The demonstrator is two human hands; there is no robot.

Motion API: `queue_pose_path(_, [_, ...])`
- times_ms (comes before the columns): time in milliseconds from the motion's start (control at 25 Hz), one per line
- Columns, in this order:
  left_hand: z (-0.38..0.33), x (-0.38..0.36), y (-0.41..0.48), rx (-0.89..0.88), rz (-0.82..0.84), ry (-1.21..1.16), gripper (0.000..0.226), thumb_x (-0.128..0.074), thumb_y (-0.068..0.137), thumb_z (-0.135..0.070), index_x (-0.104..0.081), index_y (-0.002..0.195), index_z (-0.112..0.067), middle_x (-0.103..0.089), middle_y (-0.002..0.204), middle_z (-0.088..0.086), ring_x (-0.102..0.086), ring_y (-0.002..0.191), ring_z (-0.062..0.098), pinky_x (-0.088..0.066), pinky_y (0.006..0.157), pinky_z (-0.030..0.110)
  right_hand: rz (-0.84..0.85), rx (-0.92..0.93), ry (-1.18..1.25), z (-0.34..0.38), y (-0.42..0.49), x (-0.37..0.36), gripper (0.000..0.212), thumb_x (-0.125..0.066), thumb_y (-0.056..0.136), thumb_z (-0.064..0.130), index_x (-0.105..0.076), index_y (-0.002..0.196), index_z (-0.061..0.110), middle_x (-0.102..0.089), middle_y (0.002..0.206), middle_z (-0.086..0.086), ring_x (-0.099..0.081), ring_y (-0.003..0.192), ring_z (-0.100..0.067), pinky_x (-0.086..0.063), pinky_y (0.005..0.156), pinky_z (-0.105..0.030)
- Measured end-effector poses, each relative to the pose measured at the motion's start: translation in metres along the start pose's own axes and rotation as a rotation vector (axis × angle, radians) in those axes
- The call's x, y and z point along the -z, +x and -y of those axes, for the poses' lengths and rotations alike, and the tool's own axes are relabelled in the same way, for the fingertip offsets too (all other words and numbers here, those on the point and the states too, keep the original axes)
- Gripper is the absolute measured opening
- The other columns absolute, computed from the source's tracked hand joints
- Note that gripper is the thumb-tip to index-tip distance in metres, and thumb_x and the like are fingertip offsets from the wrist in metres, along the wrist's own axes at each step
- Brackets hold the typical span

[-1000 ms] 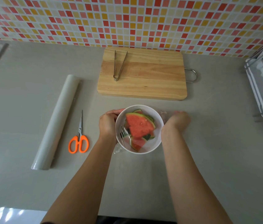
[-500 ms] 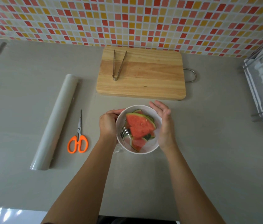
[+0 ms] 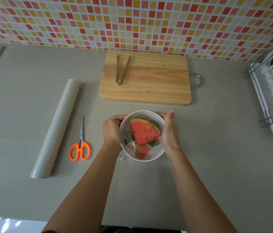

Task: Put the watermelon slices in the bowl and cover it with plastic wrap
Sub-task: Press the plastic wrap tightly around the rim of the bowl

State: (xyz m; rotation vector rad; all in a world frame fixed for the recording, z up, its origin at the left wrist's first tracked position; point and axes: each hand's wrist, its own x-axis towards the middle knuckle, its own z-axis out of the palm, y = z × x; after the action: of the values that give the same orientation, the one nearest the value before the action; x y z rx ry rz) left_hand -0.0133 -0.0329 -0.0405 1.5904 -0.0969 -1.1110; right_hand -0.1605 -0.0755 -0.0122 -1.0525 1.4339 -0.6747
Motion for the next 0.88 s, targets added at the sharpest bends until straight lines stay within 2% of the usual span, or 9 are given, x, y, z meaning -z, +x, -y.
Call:
queue_pose_path(160, [-0.001,0.000,-0.002,-0.021,0.013,0.016,0.036,-0.048,0.063,0.001,-0.080,0.070,-0.015,-0.077,0.078,0.004,-0.070,0.086,0.034,-0.060,0.075,0.046,-0.061,-0.126,-0.128,0.005,-0.005,-0.001,0.114,0.000,0.046,0.097,-0.066,0.102,0.023,-0.068,0.106,-0.003,-0.061,0.105,-0.026,-0.044,0.099,-0.047])
queue_pose_path(280, [-0.002,-0.001,-0.003,-0.003,0.010,0.005,0.035,-0.049,0.066,0.002,-0.080,0.069,-0.015,-0.077,0.076,0.004,-0.070,0.083,0.032,-0.059,0.066,0.036,-0.171,-0.089,-0.353,0.011,-0.012,-0.002,0.095,0.011,0.061,0.085,-0.060,0.082,0.025,-0.061,0.090,-0.005,-0.056,0.103,-0.033,-0.037,0.100,-0.051])
queue_pose_path(400, [-0.003,-0.001,-0.006,-0.015,0.017,0.012,0.034,-0.050,0.066,0.002,-0.080,0.069,-0.014,-0.077,0.076,0.005,-0.070,0.081,0.030,-0.057,0.063,0.032,-0.250,-0.062,-0.554,0.012,-0.014,-0.003,0.106,0.018,0.062,0.080,-0.066,0.083,0.018,-0.061,0.085,-0.008,-0.055,0.098,-0.034,-0.035,0.094,-0.051])
queue_pose_path(520, [-0.005,0.000,-0.006,-0.018,0.027,0.025,0.036,-0.048,0.065,0.002,-0.080,0.070,-0.014,-0.077,0.077,0.005,-0.070,0.079,0.030,-0.058,0.063,0.034,-0.234,-0.086,-0.469,0.013,-0.014,-0.007,0.100,0.012,0.066,0.080,-0.063,0.073,0.014,-0.057,0.071,-0.002,-0.056,0.089,-0.031,-0.041,0.085,-0.045])
queue_pose_path(600, [-0.006,0.000,-0.007,0.004,0.025,0.009,0.034,-0.049,0.065,0.002,-0.080,0.069,-0.013,-0.077,0.076,0.007,-0.070,0.079,0.032,-0.060,0.066,0.039,-0.188,-0.148,-0.338,0.016,-0.013,-0.006,0.092,0.006,0.064,0.085,-0.058,0.064,0.019,-0.058,0.069,-0.004,-0.058,0.083,-0.030,-0.045,0.079,-0.040])
queue_pose_path(680, [-0.006,0.001,-0.009,0.016,0.019,-0.012,0.034,-0.049,0.065,0.002,-0.079,0.069,-0.012,-0.077,0.077,0.008,-0.070,0.080,0.033,-0.061,0.068,0.042,-0.145,-0.243,-0.230,0.019,-0.011,-0.005,0.094,0.002,0.048,0.093,-0.058,0.067,0.023,-0.065,0.085,-0.011,-0.061,0.089,-0.032,-0.048,0.087,-0.043])
queue_pose_path(760, [-0.006,0.000,-0.011,0.013,0.017,-0.018,0.036,-0.047,0.064,0.004,-0.079,0.068,-0.012,-0.077,0.076,0.007,-0.070,0.076,0.030,-0.060,0.063,0.036,-0.092,-0.295,-0.168,0.019,-0.010,-0.005,0.106,-0.002,0.035,0.099,-0.062,0.080,0.024,-0.066,0.103,-0.012,-0.061,0.099,-0.032,-0.046,0.095,-0.046])
queue_pose_path(880, [-0.007,0.002,-0.012,0.044,0.030,-0.044,0.032,-0.050,0.064,0.004,-0.079,0.066,-0.010,-0.076,0.074,0.009,-0.070,0.072,0.030,-0.059,0.062,0.036,-0.082,-0.318,-0.176,0.017,-0.013,-0.006,0.118,-0.002,0.027,0.101,-0.062,0.093,0.024,-0.064,0.112,-0.012,-0.059,0.106,-0.031,-0.044,0.099,-0.047])
